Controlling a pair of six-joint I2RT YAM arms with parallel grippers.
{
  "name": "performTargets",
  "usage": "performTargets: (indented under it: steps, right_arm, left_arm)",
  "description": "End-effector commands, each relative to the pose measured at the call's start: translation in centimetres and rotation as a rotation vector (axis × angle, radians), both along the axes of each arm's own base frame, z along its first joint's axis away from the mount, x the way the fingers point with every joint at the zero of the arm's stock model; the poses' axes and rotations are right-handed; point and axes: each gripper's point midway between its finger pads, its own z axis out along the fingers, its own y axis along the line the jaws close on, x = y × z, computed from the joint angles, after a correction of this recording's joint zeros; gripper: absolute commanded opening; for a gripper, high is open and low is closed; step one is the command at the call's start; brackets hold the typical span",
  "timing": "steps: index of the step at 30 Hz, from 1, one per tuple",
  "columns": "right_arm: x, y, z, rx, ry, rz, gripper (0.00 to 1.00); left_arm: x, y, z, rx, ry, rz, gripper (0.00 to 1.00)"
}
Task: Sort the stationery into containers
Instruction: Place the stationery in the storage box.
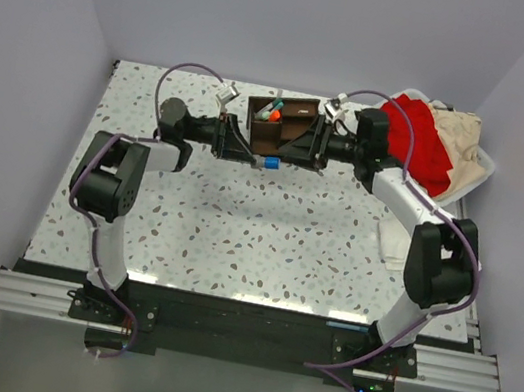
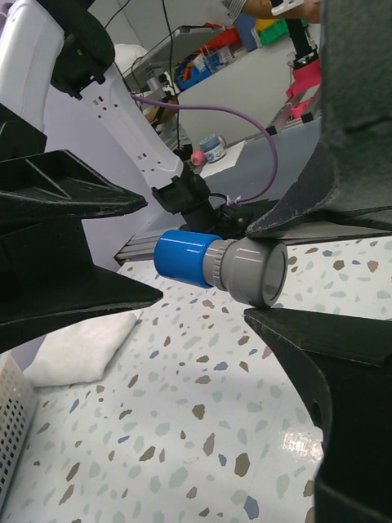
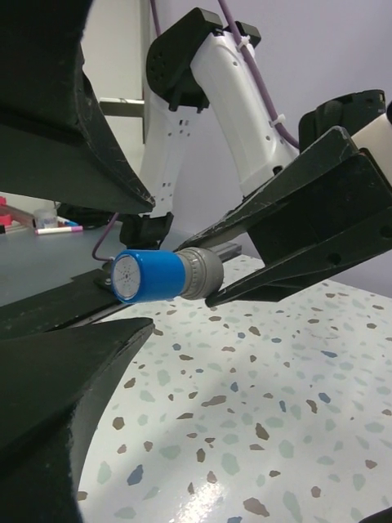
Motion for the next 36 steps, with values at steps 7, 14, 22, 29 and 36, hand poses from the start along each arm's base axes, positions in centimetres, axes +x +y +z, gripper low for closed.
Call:
performTargets:
  steps: [7,14,22,29,36]
  right_arm:
    - [-0.2,1.5,1.1,0.012,-0.040,0.064,0.56]
    - [-0.7,1.6,0.7,0.003,-0.035,0.078,0.56]
    - [-0.6,1.6,0.3,-0.004,-0.028,0.080,0.51]
    - [-0.4,1.7,0.1,-0.002,-0.040,0.094,0.37]
    - [-0.6,1.6,1.9,0.002,-0.155,0.146,0.11]
  left_arm:
    - [1.8,-0.4,0.9,-0.025,-0.091,0.015,0.00]
    - [2.3,-0.5,0.8,-0.028,-0.092,0.022,0.00]
    - [2.6,-0.5,0.7,-0.030,-0.092,0.023,0.00]
    - [2.6,-0.5,0.6,-0.029,-0.092,0.021,0.00]
    - [2.5,-0.1,0.9,-0.023,-0.102,0.025,0.33]
